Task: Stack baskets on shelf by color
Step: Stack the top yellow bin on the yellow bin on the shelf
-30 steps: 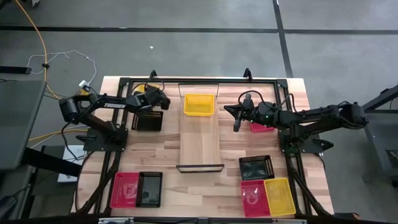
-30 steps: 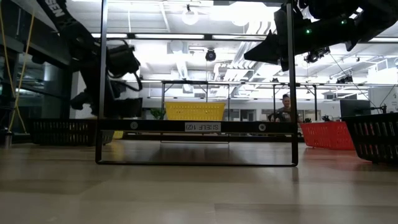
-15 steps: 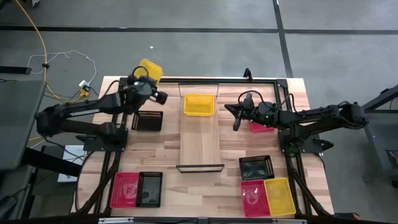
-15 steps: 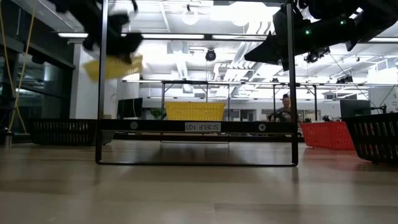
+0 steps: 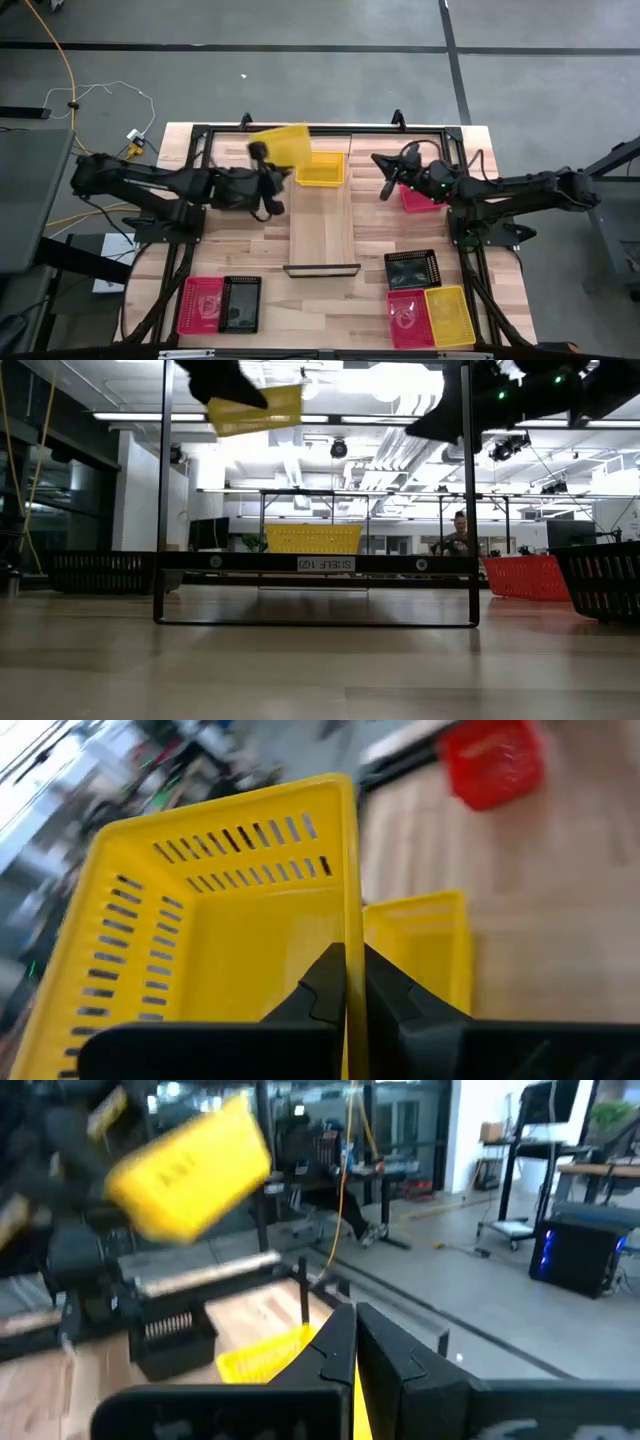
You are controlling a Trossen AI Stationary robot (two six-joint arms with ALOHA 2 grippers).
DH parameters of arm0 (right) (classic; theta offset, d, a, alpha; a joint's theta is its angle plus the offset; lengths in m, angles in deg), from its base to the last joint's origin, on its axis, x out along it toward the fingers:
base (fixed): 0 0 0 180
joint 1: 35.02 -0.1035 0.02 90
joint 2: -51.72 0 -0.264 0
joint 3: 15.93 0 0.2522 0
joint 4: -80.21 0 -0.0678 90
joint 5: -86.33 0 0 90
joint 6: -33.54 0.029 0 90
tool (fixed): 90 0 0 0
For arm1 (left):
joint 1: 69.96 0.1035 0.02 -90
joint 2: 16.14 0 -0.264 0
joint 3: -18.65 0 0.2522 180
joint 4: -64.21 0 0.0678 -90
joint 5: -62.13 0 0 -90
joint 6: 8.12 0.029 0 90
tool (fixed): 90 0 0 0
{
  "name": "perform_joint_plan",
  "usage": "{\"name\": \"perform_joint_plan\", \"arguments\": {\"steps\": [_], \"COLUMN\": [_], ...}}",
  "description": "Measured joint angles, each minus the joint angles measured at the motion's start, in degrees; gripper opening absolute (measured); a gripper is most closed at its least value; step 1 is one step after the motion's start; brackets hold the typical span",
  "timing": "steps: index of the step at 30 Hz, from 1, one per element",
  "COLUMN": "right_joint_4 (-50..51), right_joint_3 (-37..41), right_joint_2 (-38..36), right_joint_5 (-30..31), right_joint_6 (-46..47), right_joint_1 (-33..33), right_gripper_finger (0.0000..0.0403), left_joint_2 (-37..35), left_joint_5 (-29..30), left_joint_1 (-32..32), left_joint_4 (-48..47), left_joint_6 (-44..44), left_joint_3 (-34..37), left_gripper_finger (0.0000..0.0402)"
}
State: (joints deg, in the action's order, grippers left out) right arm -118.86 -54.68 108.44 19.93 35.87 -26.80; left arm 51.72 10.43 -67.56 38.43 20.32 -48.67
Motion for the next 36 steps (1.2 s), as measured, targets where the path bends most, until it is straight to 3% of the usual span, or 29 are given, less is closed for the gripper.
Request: {"name": "perform_joint_plan", "arguments": {"steps": [5,8,14,19,36], "right_joint_4": [2.4,5.0,9.3,11.2,11.9], "right_joint_3": [0.0,0.0,0.0,0.0,0.0], "right_joint_2": [-4.6,-6.1,-6.6,-6.6,-6.6], "right_joint_5": [0.1,0.1,0.1,0.0,-0.1], "right_joint_6": [0.0,0.2,0.6,0.6,0.6], "right_joint_1": [0.0,0.0,0.0,0.0,0.0], "right_gripper_finger": [0.0,0.0,0.0,0.0,0.0], "left_joint_2": [8.6,13.3,20.4,24.0,28.2], "left_joint_5": [-13.3,-19.6,-20.7,-26.1,-28.8], "left_joint_1": [2.2,3.8,7.5,11.4,16.5], "left_joint_4": [0.4,5.4,11.1,12.0,11.6], "left_joint_6": [8.6,9.9,8.6,4.2,2.1], "left_joint_3": [-4.2,-4.9,-4.9,-4.9,-4.8], "left_gripper_finger": [0.0,0.0,0.0,0.0,0.0]}}
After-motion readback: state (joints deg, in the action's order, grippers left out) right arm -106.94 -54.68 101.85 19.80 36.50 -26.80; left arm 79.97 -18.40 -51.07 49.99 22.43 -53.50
